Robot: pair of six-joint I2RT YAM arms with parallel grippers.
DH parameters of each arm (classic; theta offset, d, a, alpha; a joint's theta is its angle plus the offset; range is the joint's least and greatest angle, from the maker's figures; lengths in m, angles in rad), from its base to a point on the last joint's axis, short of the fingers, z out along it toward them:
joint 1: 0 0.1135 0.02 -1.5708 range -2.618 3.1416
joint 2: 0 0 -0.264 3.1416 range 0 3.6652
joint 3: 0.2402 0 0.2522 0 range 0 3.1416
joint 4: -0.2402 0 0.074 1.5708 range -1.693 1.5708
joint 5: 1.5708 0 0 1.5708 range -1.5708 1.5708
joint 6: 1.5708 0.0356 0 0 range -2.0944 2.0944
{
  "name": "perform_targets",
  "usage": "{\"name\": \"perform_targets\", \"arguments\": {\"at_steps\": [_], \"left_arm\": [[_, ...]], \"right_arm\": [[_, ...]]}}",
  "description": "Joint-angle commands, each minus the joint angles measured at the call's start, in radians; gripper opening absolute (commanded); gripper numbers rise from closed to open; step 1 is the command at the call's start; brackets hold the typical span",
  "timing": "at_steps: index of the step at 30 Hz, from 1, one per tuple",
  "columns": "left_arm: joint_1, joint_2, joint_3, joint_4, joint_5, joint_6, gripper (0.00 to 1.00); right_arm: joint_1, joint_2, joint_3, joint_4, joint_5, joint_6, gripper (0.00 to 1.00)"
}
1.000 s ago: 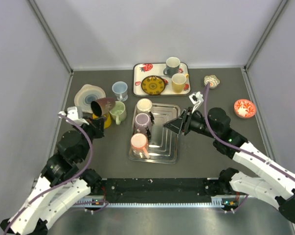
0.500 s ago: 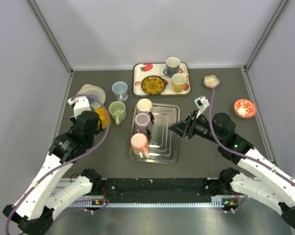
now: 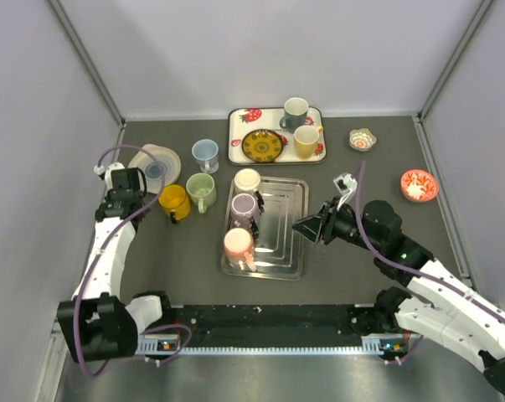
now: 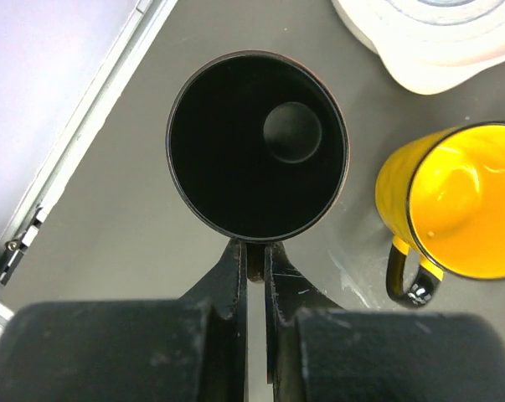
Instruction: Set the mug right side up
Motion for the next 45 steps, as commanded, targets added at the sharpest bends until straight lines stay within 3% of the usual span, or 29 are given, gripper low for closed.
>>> {"name": "perform_targets", "arguments": {"at_steps": [1, 10, 18, 35, 36, 40, 45], "left_arm": [[0.060, 0.070, -0.008, 0.166, 0.048, -0.019, 0.00], [0.090, 0.196, 0.024, 0.153, 0.094, -0.019, 0.00], [0.087, 0.245, 0.065, 0.074, 0.146, 0.019, 0.00], [0.060, 0.281, 0.033, 0.113, 0.175, 0.026, 0.01], [0.058, 0.281, 0.033, 0.111, 0.175, 0.024, 0.09], [0.058, 0.276, 0.035, 0.103, 0.168, 0.023, 0.26], [0.058, 0.272, 0.039, 0.094, 0.152, 0.021, 0.37]], "right_arm": [[0.008, -0.026, -0.016, 0.009, 0.012, -0.018, 0.38], [0.009, -0.018, -0.024, 0.005, 0.026, -0.029, 0.38], [0.009, 0.040, -0.013, 0.043, 0.005, -0.027, 0.38], [0.009, 0.068, -0.002, 0.029, 0.021, -0.044, 0.38], [0.009, 0.067, -0.002, 0.029, 0.023, -0.046, 0.38], [0.009, 0.067, -0.001, 0.025, 0.027, -0.049, 0.38], [0.009, 0.067, -0.004, 0.022, 0.029, -0.049, 0.38]]}}
